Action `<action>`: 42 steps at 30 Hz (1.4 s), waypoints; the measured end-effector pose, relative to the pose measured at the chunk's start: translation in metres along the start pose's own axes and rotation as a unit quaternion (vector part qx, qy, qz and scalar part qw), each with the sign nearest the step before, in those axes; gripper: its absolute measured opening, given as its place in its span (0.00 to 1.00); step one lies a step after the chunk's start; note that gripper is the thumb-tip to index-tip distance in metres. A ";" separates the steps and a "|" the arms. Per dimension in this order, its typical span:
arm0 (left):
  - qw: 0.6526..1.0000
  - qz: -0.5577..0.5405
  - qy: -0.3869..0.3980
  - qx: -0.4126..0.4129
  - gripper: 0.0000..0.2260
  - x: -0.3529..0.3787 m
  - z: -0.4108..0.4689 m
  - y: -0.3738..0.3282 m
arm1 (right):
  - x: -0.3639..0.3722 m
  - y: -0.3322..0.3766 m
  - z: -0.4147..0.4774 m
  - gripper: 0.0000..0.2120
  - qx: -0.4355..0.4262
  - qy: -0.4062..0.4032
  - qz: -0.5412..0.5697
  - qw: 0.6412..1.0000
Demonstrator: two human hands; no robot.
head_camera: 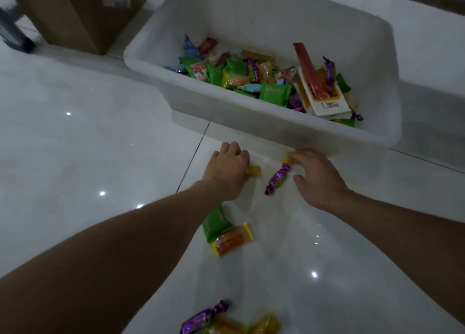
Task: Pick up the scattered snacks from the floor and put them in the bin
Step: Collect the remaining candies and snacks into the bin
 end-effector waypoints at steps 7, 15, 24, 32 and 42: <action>0.999 -0.030 -0.001 -0.017 0.13 -0.005 -0.011 0.025 | 0.001 -0.006 0.011 0.20 0.047 -0.037 -0.036 0.998; 0.999 -0.044 -0.024 -0.023 0.13 -0.024 -0.031 0.031 | 0.005 -0.007 -0.008 0.11 0.098 -0.016 -0.001 0.995; 0.991 -0.083 -0.107 0.002 0.12 -0.096 -0.043 0.017 | -0.040 0.037 -0.037 0.11 0.042 -0.051 0.075 0.995; 0.979 -0.134 -0.152 -0.017 0.11 -0.136 -0.054 0.015 | -0.083 0.071 -0.062 0.08 -0.016 -0.127 0.131 0.983; 0.955 -0.228 -0.174 -0.074 0.11 -0.179 -0.031 0.033 | -0.135 0.095 -0.047 0.07 -0.027 -0.226 0.211 0.951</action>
Point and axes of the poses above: each hand's wrist, its own z-axis towards the middle knuckle, its own x-axis out of the palm, y = z × x, the point moved 10 cm from there along z, towards the middle knuckle, and after that the axes turned 14 degrees about z, right-handed, at the moved point
